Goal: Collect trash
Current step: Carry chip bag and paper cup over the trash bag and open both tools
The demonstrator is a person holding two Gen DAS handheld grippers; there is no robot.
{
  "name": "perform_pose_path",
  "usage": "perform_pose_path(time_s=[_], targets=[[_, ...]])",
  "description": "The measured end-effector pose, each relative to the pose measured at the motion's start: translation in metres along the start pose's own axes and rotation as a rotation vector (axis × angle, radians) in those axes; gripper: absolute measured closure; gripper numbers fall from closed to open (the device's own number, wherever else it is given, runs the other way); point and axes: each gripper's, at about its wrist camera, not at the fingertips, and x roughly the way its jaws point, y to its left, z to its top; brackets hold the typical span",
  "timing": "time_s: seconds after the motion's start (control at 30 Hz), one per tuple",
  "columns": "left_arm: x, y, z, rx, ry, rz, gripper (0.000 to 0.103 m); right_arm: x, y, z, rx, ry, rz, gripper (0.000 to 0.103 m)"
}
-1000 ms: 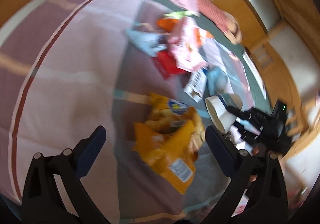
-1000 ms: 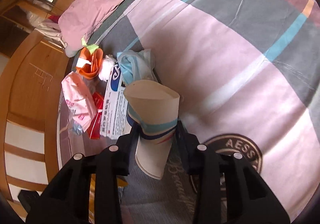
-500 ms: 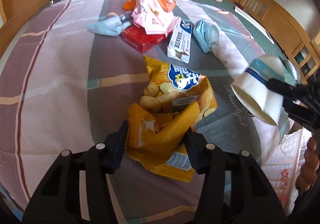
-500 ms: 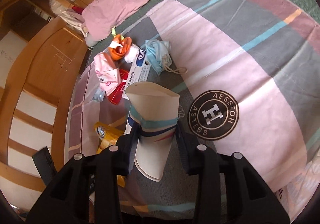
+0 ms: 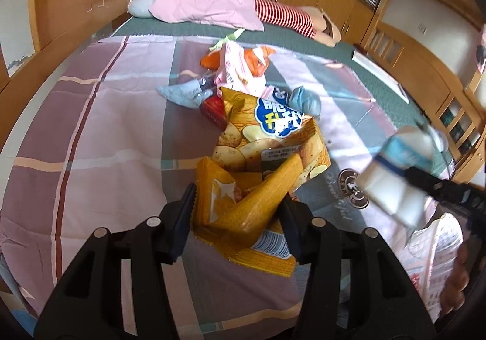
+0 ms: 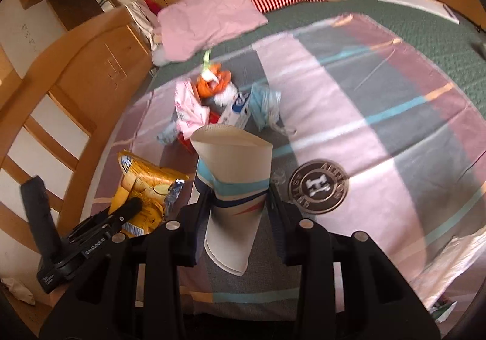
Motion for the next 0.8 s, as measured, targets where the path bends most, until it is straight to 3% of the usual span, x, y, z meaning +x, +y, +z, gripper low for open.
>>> perform_pose_path(time_s=[0.17, 0.27, 0.37, 0.47, 0.6, 0.73, 0.8], targets=[[-0.015, 0.003, -0.001, -0.035, -0.026, -0.07, 0.051, -0.077, -0.022, 0.005, -0.055, -0.105, -0.052, 0.065], [-0.03, 0.0, -0.005, -0.043, -0.041, -0.105, 0.051, -0.12, -0.044, -0.005, -0.071, -0.123, -0.107, 0.065], [-0.059, -0.018, -0.014, -0.014, -0.104, -0.115, 0.051, -0.156, -0.076, -0.02, -0.043, -0.123, -0.159, 0.065], [-0.077, -0.044, -0.026, -0.039, -0.122, -0.213, 0.051, -0.176, -0.111, -0.04, 0.006, -0.082, -0.217, 0.065], [-0.086, -0.094, -0.043, -0.003, -0.105, -0.34, 0.05, -0.182, -0.148, -0.069, 0.068, 0.017, -0.267, 0.064], [-0.081, -0.145, -0.061, 0.04, -0.029, -0.476, 0.05, -0.157, -0.173, -0.103, 0.087, 0.256, -0.365, 0.061], [-0.077, -0.159, -0.068, 0.054, 0.003, -0.509, 0.05, -0.166, -0.185, -0.111, 0.13, 0.238, -0.35, 0.056]])
